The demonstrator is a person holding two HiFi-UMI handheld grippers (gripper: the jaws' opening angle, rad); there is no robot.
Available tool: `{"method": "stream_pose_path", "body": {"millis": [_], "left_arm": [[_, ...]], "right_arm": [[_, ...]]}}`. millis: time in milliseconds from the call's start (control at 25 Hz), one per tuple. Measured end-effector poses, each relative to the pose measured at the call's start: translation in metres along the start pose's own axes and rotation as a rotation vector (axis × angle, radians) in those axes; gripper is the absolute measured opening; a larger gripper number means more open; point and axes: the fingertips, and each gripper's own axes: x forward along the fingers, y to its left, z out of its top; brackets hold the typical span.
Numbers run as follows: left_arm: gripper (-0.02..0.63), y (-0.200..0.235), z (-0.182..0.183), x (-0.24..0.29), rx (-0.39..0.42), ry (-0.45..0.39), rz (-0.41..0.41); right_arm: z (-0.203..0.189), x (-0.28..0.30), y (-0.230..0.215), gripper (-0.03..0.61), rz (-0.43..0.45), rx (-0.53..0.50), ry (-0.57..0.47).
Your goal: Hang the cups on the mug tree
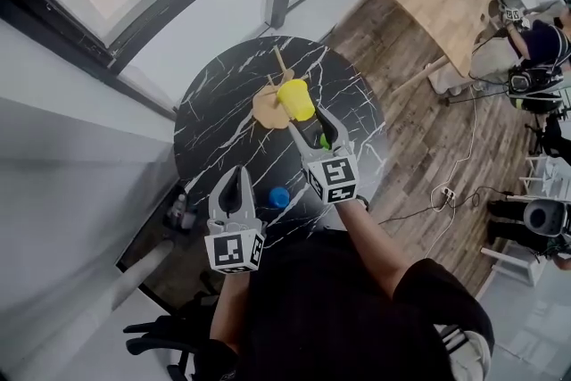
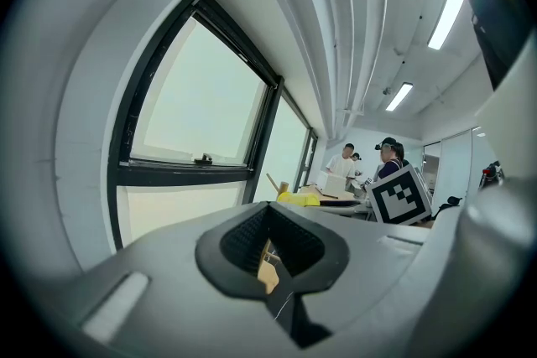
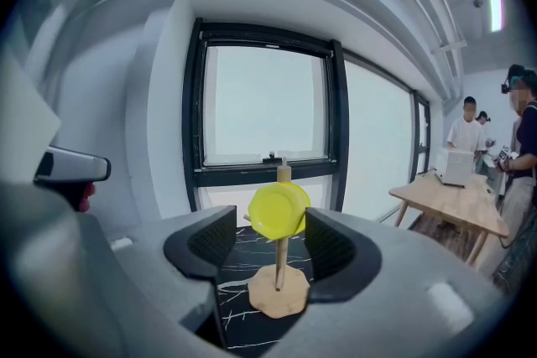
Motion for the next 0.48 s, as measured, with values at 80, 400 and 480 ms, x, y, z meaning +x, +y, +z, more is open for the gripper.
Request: {"method": "stream_pose_path", "body": {"millis": [80, 400, 480], "left_arm": [[0.002, -0.002, 0.001, -0.002, 0.002, -0.005, -0.006], [0.002, -0.016, 0.009, -0.013, -0.002, -0.021, -0.035], [0.002, -0.018, 0.008, -0.017, -0.004, -0.025, -0.048]], "right_arm": [[0.003, -0.005, -0.001, 0.244, -0.003, -0.001, -0.012], [0.009, -0.038, 0.001, 0.249, -0.02, -0.011, -0.027], [0.007, -0.049, 0.004, 0.249, -0.023, -0.011, -0.028]]}}
